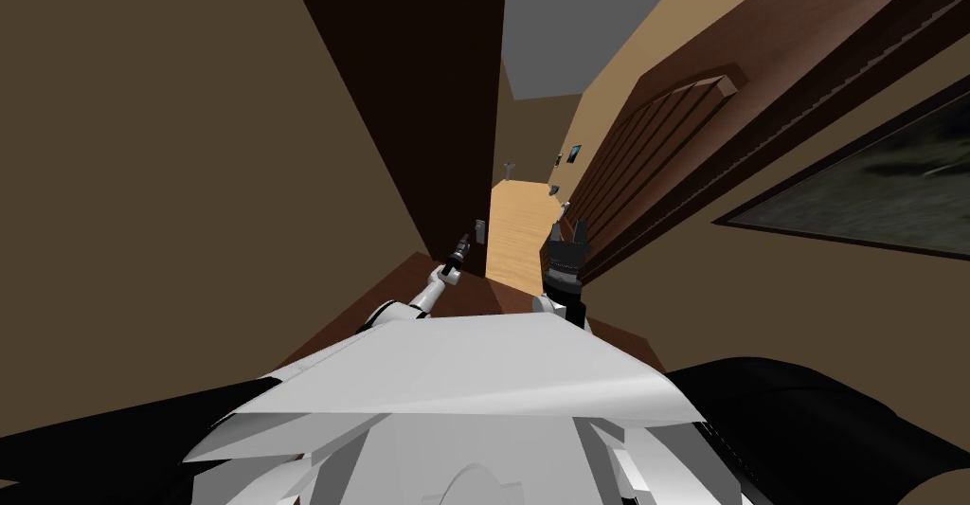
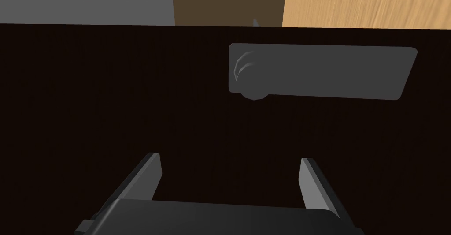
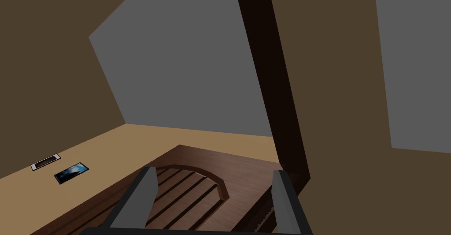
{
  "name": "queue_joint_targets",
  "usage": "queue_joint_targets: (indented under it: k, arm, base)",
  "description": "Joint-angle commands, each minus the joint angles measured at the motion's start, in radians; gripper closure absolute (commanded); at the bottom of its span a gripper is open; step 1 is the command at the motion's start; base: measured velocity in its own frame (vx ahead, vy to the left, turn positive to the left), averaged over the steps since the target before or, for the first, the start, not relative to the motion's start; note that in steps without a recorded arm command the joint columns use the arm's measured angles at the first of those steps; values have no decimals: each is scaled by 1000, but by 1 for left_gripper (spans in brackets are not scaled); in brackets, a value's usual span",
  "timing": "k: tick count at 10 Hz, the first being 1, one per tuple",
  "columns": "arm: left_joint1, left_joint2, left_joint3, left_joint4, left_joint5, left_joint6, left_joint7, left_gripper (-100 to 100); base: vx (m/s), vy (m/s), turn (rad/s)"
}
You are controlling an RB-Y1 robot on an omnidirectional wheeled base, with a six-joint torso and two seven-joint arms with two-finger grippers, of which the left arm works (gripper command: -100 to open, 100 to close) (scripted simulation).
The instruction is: Push the door open
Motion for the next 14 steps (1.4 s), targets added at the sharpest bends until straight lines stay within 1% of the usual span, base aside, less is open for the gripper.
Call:
queue_joint_targets:
  k: [1, 2, 5, 6, 7, 10, 12, 13, 14]
  arm:
    - [-20, -5, -4, 33, -3, -1, 1, -100]
    - [-39, -10, -8, 64, -5, -4, 2, -100]
    - [-65, -18, -13, 109, -9, -8, 3, -100]
    - [-61, -16, -12, 99, -8, -4, 3, -100]
    - [-61, -1, -8, 103, -7, -7, 0, -100]
    - [-60, 9, -3, 105, -5, -8, -3, -100]
    - [-59, 7, 1, 107, -3, -10, -7, -100]
    - [-59, 3, 3, 107, -2, -10, -8, -100]
    - [-59, -5, 6, 108, -1, -11, -10, -100]
  base:
    - [46, 39, -48]
    - [51, 53, -78]
    - [47, 40, -43]
    - [19, 14, -8]
    - [118, -28, -31]
    - [162, -60, -19]
    - [202, -83, -26]
    - [194, -70, -30]
    - [184, -66, -28]
